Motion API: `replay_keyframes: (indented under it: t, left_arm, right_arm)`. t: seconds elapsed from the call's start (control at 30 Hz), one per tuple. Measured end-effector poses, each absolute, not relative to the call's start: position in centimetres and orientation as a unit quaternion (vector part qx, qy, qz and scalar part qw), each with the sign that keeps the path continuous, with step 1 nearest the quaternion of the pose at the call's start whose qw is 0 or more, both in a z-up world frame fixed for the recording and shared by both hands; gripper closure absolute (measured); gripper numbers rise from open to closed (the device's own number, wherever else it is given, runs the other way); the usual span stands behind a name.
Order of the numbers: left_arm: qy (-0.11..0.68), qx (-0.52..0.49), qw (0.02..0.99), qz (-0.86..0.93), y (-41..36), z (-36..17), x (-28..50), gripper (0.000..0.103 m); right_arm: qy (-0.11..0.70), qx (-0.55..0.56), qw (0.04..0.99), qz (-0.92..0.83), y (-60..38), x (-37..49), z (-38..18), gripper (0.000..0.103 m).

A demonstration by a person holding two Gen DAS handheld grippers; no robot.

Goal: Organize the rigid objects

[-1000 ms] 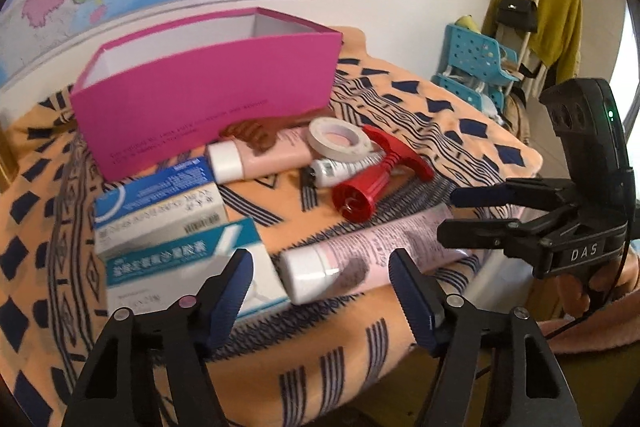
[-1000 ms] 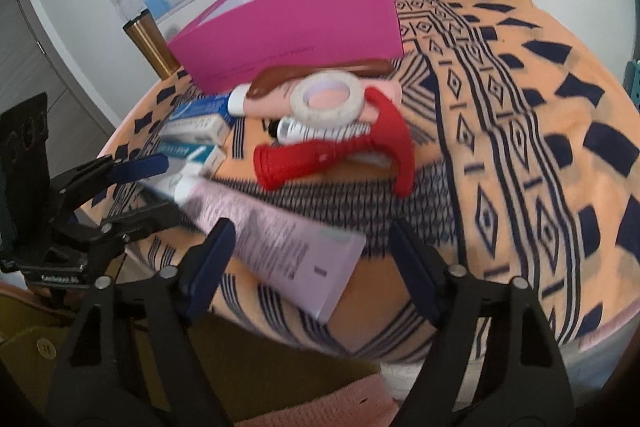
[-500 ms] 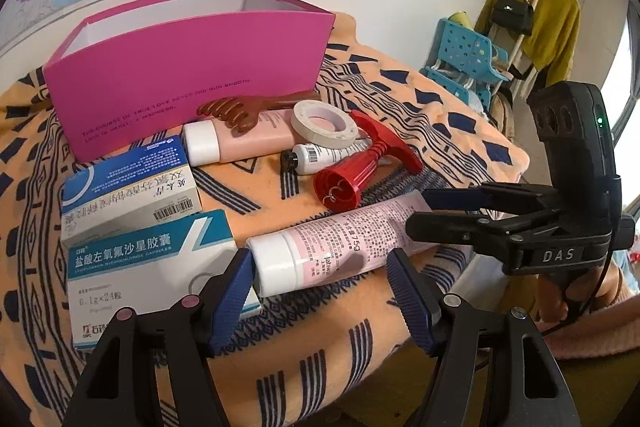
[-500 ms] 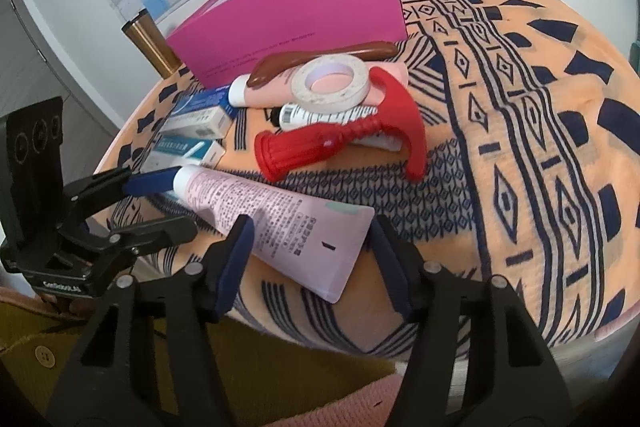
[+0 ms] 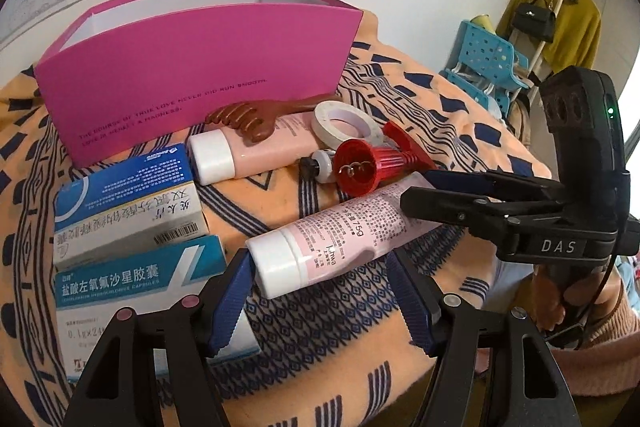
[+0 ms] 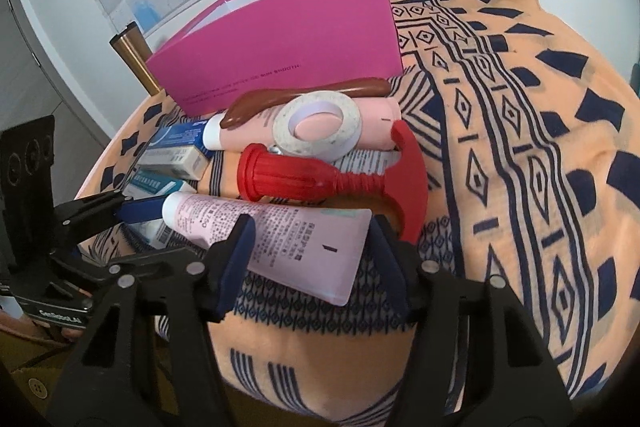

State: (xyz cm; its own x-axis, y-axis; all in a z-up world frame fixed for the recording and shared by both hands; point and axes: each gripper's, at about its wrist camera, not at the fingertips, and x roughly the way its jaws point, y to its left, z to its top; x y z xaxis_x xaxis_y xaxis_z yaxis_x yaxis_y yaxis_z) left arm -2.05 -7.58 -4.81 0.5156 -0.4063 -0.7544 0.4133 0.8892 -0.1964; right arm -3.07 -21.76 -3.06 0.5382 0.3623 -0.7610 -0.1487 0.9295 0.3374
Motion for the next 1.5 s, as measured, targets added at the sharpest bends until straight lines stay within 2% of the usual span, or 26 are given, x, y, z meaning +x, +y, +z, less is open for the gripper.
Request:
replay_keyframes:
  t: [1.3,1.5]
  left_arm:
    - [0.437,-0.007,0.867,-0.239,-6.7,-4.6,-1.7,0.034]
    - [0.4,-0.022,0.89,-0.218,-4.3,-2.4,-2.3,0.034]
  right_arm:
    - [0.472,0.118,0.86,0.154,-21.4,-4.7,-3.2,0.041]
    - [0.449,0.098,0.876,0.146,-20.7,-4.5,-1.9,0.041]
